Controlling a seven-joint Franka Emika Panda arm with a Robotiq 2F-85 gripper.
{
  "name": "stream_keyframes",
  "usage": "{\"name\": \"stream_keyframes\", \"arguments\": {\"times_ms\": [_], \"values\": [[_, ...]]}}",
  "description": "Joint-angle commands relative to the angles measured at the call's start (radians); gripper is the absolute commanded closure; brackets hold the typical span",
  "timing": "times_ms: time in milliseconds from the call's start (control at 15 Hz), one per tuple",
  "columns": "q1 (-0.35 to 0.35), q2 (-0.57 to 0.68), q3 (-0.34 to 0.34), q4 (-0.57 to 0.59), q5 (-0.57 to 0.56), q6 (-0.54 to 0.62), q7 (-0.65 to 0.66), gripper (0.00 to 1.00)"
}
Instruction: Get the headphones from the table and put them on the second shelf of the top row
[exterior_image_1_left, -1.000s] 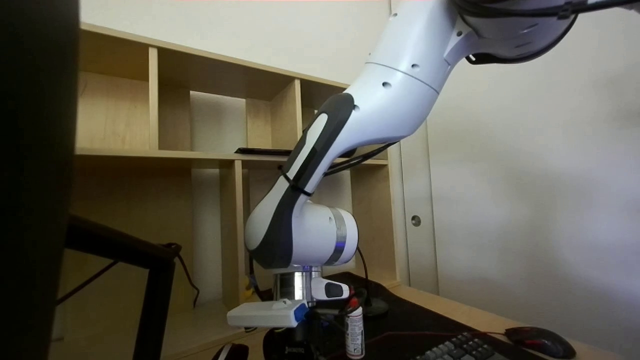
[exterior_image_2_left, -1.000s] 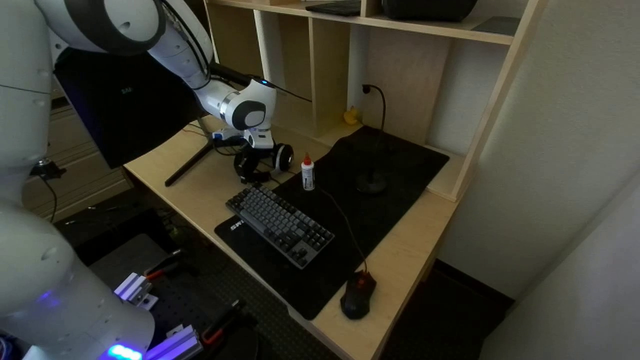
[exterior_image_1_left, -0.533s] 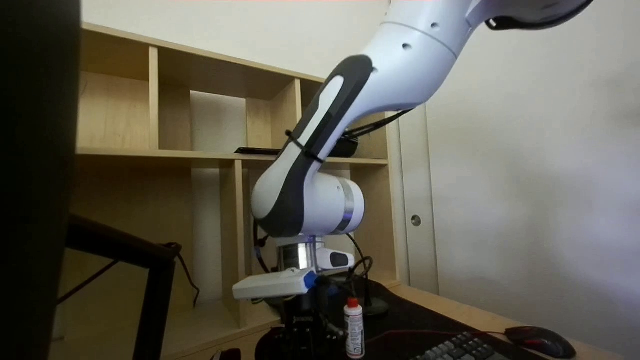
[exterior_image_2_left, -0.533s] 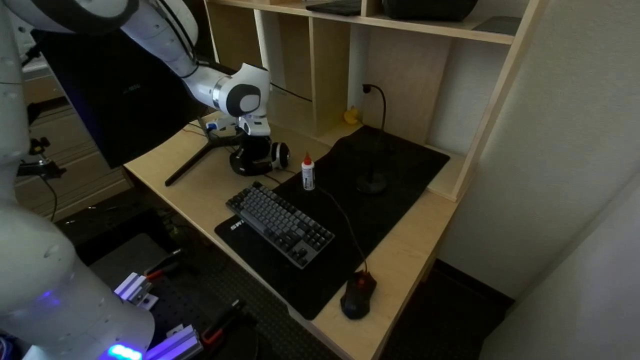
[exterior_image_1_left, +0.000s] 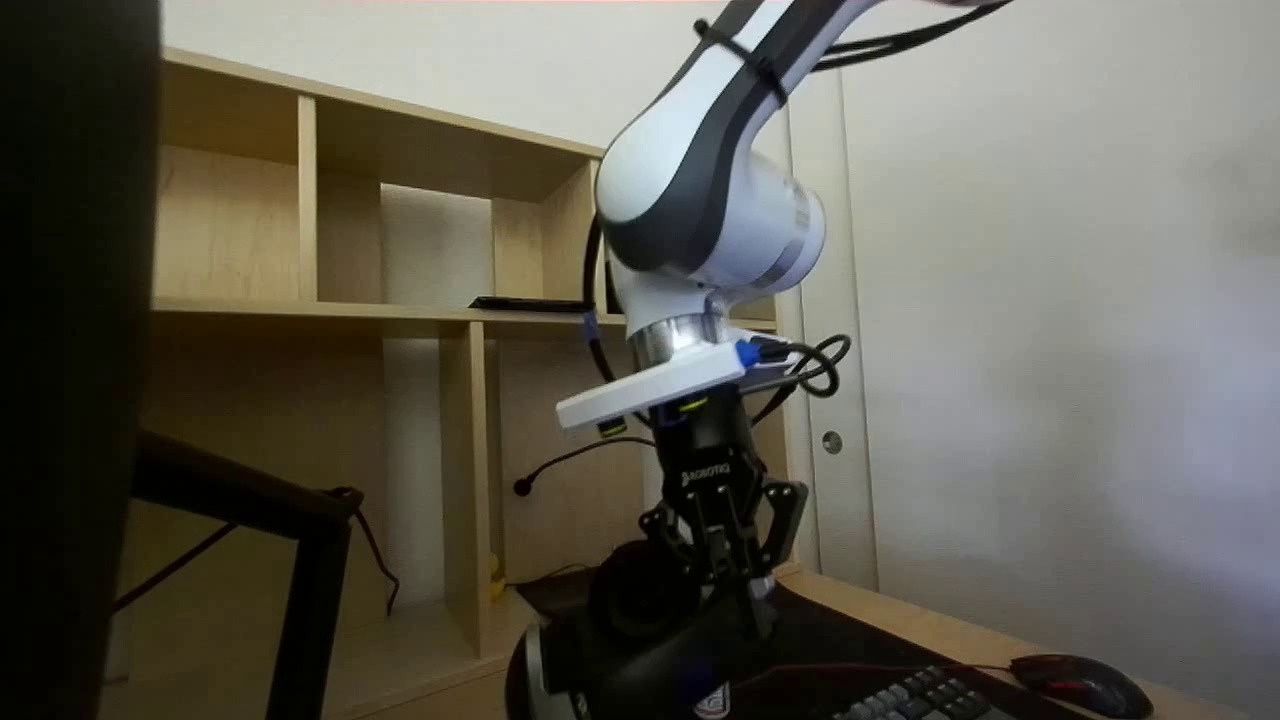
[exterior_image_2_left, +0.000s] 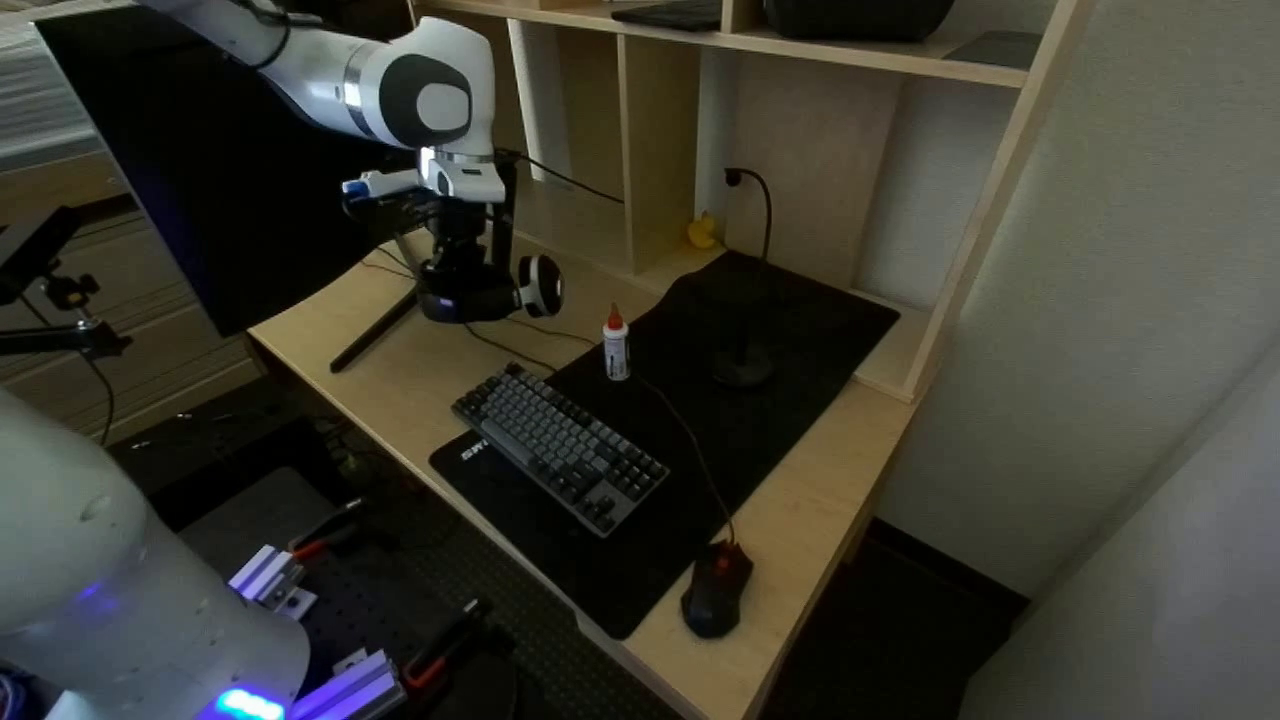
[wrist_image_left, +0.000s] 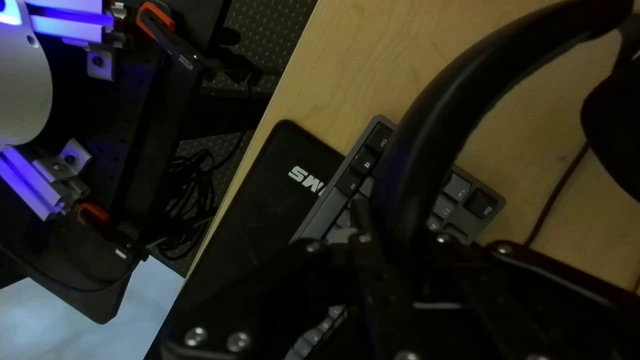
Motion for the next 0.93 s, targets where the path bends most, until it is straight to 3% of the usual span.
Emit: {"name": "stream_keyframes", "arguments": {"times_ms": [0, 200, 267, 400, 467, 867], "values": [[-0.063, -0.254, 0.001, -0.142, 0.060, 0.050, -0.064, 0.96], [-0.087, -0.379, 0.011, -0.204, 0.094, -0.009, -0.151, 0.96], [-0.103, -0.285, 0.029, -0.132, 0.080, -0.004, -0.098, 0.84], [-0.109, -0.355, 0.033, -0.180, 0.085, -0.014, -0.126, 0.84], [-0.109, -0.348, 0.042, -0.176, 0.082, -0.004, -0.113, 0.96], [-0.104, -0.426, 0.050, 0.030, 0.236, -0.032, -0.015, 0.96]]}}
